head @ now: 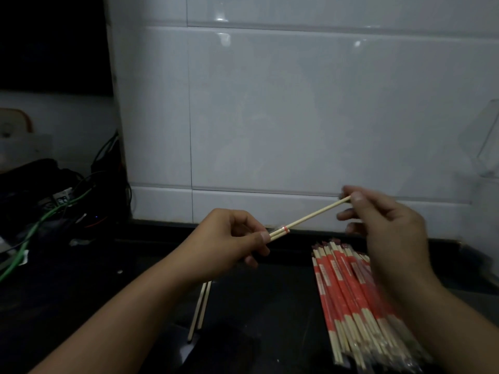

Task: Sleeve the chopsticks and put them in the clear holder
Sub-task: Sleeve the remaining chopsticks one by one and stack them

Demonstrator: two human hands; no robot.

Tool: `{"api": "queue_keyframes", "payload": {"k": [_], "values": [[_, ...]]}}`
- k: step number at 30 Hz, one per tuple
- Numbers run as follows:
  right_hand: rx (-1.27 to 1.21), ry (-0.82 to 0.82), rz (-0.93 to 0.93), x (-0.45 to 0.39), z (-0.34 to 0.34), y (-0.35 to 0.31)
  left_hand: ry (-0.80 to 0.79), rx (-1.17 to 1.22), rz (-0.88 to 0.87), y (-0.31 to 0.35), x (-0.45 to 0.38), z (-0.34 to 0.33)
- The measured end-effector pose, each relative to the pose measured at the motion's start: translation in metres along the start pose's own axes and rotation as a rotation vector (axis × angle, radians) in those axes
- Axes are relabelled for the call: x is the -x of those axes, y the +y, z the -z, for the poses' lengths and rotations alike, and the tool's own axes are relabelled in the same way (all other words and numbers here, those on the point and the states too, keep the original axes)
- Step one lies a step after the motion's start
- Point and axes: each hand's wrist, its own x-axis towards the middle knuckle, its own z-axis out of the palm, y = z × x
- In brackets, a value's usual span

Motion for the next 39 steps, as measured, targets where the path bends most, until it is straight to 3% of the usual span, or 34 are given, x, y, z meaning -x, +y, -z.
{"api": "queue_keyframes", "payload": {"k": [6, 11, 18, 21, 27, 35, 39], "values": [[0.118, -0.533, -0.109, 0.037, -0.03, 0.003, 0.003, -0.043, -0.02, 0.001, 0.002, -0.002], [0.001, -0.328, -0.209, 0.036, -0.035, 0.006, -0.016, -0.059, -0.023, 0.001, 0.003, -0.003], [0.108, -0.37, -0.221, 0.028, -0.025, 0.006, -0.044, -0.069, -0.053, 0.004, 0.004, -0.004], [-0.003, -0.325, -0.321, 0.026, -0.023, 0.003, -0.036, -0.071, -0.057, 0.006, 0.005, -0.003], [-0.063, -0.236, -0.335, 0.017, -0.016, 0.002, 0.007, -0.152, -0.06, 0.008, 0.008, 0.0], [-0.288, -0.185, -0.423, 0.017, -0.017, -0.004, -0.082, -0.216, -0.041, 0.01, 0.008, -0.001], [-0.227, -0.159, -0.38, 0.016, -0.017, -0.002, -0.137, -0.202, -0.054, 0.01, 0.008, -0.003]]}}
